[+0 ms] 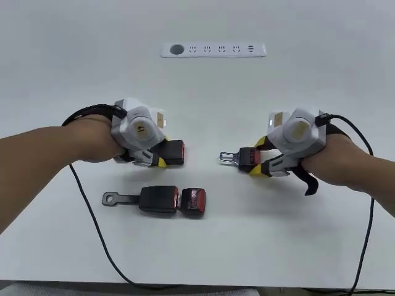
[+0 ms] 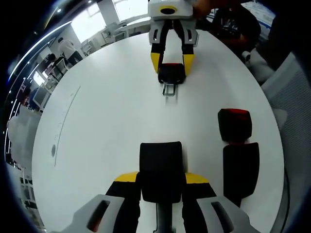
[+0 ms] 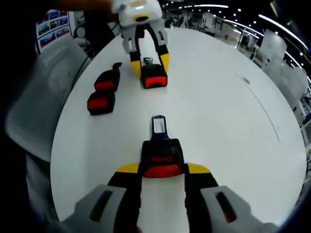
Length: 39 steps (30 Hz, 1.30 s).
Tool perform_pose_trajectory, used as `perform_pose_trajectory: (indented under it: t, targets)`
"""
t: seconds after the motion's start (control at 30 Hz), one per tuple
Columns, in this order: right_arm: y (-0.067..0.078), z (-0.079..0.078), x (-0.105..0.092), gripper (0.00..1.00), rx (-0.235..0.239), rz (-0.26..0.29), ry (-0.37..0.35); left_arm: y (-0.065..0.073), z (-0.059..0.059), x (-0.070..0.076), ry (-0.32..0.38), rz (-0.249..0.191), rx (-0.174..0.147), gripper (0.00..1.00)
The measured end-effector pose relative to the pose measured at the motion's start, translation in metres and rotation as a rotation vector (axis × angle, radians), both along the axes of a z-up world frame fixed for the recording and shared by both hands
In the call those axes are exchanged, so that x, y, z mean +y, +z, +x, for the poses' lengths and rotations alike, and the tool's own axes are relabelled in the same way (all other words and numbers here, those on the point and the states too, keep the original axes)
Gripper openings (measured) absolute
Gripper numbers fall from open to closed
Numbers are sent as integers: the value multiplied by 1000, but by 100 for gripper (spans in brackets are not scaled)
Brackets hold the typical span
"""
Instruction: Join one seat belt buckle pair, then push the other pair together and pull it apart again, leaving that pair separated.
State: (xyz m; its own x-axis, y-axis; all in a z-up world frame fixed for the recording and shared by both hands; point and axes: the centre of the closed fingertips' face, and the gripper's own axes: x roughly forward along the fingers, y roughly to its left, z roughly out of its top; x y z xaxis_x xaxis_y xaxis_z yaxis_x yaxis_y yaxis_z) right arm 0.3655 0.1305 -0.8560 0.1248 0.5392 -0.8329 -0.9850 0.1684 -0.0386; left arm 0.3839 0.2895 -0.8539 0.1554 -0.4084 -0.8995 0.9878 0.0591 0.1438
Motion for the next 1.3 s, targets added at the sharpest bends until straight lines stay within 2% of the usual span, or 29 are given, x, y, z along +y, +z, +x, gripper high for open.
perform_pose_trajectory:
  t: [0.2,0.37,0.67,0.87,1.0,1.3]
  targets:
    - [-1,5,25,34,-3,14,12,-2,1,1,-1,3,0,33]
    - [-3,9,39,34,3,30,13,-1,0,1,-4,1,-2,33]
    - [-2,12,61,35,-1,19,39,-1,-1,0,-7,11,-1,33]
    - [-2,12,71,35,3,20,49,0,-2,-1,-20,24,6,33]
    - [0,11,71,34,5,15,49,0,-3,-2,-22,28,10,33]
    - [1,9,82,34,-12,33,74,0,-4,-2,-30,30,12,33]
